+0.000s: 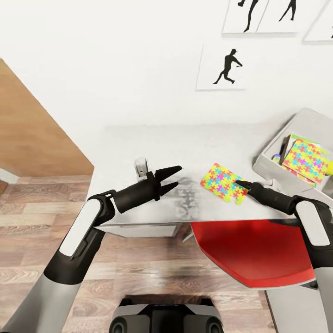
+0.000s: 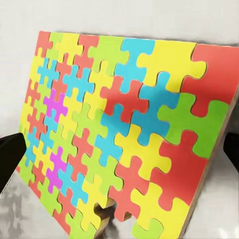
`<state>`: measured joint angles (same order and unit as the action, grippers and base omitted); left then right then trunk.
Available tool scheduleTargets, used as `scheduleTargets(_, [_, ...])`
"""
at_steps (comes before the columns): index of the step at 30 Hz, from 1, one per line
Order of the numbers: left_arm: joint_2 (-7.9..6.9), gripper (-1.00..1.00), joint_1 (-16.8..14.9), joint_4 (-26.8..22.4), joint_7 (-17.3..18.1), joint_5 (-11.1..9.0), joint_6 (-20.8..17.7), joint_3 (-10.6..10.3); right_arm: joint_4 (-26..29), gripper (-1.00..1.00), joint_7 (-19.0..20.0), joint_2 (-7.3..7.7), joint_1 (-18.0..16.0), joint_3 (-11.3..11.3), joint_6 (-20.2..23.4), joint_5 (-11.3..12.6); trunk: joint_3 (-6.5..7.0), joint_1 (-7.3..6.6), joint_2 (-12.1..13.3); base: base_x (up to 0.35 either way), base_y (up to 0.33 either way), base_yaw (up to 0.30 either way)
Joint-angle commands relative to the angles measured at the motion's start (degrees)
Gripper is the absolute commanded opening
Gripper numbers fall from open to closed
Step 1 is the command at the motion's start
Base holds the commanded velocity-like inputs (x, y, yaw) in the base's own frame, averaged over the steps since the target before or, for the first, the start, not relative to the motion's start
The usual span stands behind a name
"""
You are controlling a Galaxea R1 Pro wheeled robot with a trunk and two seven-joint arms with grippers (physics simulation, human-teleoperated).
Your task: Put all the toys in the child's room - the three board games (two on the bed and one on the table), the two jigsaw puzzles on the table, and the tennis ball on the table - inside the toy box on the table in the child's room.
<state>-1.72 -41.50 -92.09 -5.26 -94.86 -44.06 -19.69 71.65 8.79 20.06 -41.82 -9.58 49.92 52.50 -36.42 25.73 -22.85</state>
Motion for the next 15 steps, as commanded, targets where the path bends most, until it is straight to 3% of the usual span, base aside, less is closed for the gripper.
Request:
scheduleTargets(1, [-0.01,1.00,-0.1,0.0,-0.6,-0.6,-0.1,-0.1,-5.6,1.00,0.5,0.00,0.0,0.0,0.3,-0.5,-0.08,0.05,-0.1,0.000,0.000,0.246])
scheduleTargets(15, [0.04,1.00,-0.1,0.1,-0.7,-0.6,-0.1,-0.1,-3.6,1.00,5.6,0.51,0.3,0.1,0.3,-0.3,-0.08,0.05,-0.1,0.000,0.000,0.270])
